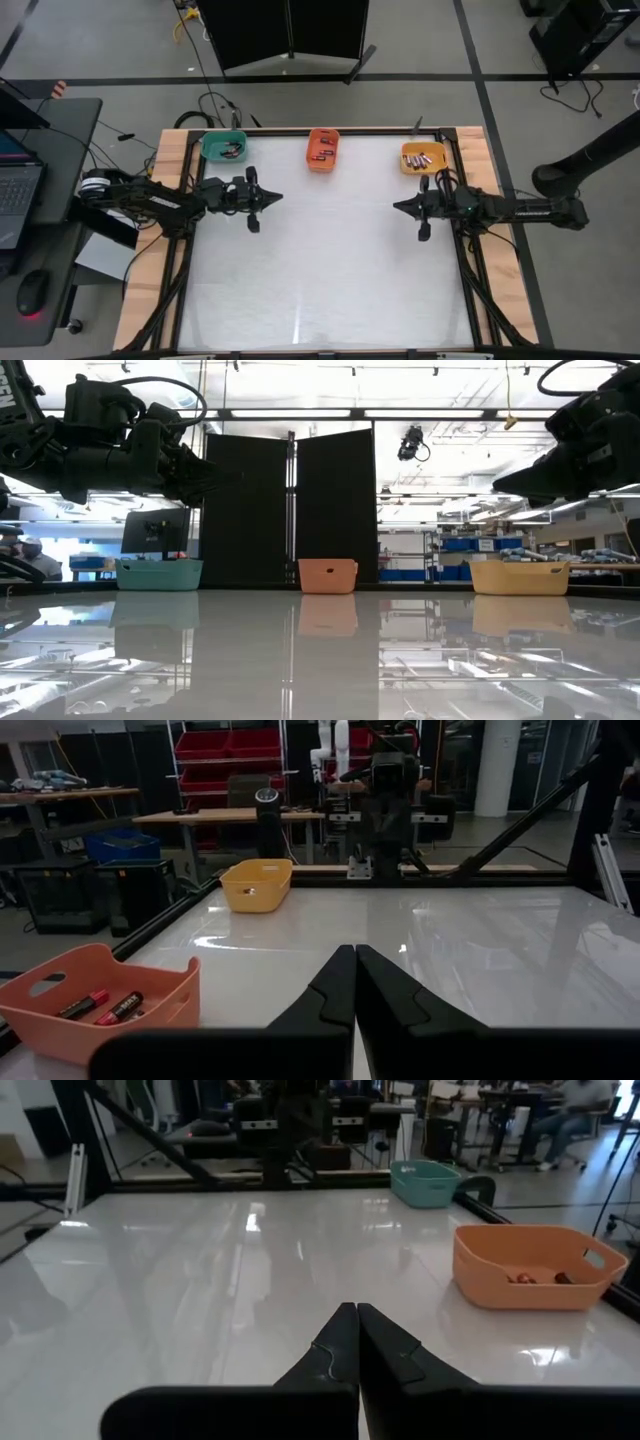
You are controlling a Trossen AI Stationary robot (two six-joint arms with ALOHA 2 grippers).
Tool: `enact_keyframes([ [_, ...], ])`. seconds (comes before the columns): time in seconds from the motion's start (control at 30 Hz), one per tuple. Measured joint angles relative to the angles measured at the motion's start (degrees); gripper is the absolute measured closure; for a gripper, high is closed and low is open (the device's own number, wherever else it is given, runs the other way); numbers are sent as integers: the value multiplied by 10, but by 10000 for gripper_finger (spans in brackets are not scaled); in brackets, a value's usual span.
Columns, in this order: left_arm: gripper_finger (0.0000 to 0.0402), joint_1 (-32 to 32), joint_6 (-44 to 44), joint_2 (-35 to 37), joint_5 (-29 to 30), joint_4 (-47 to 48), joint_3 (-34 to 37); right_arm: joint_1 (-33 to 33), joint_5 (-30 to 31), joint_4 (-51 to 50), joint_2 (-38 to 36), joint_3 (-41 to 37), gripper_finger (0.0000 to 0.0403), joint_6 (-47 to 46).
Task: Sort batteries
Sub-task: Return to Home Position
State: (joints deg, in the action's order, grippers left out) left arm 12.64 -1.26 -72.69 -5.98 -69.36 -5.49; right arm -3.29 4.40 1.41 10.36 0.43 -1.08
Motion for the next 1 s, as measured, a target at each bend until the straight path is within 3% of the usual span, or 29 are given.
enact_keyframes([
  [0.17, 387, 0, 0, 0, 0, -1, 0, 0, -2, -10, -25, 3, 398, -3],
  [0.37, 387, 0, 0, 0, 0, -1, 0, 0, 24, -122, -103, 41, 398, -1],
  [0.47, 387, 0, 0, 0, -1, -1, 0, 2, 41, -133, -101, 56, 398, 9],
  [0.7, 387, 0, -1, 0, -1, -2, 1, 1, 35, 8, -101, -1, 398, 39],
  [1.0, 387, 1, 15, 0, 1, -12, 1, 0, 33, 8, -101, -1, 389, 40],
])
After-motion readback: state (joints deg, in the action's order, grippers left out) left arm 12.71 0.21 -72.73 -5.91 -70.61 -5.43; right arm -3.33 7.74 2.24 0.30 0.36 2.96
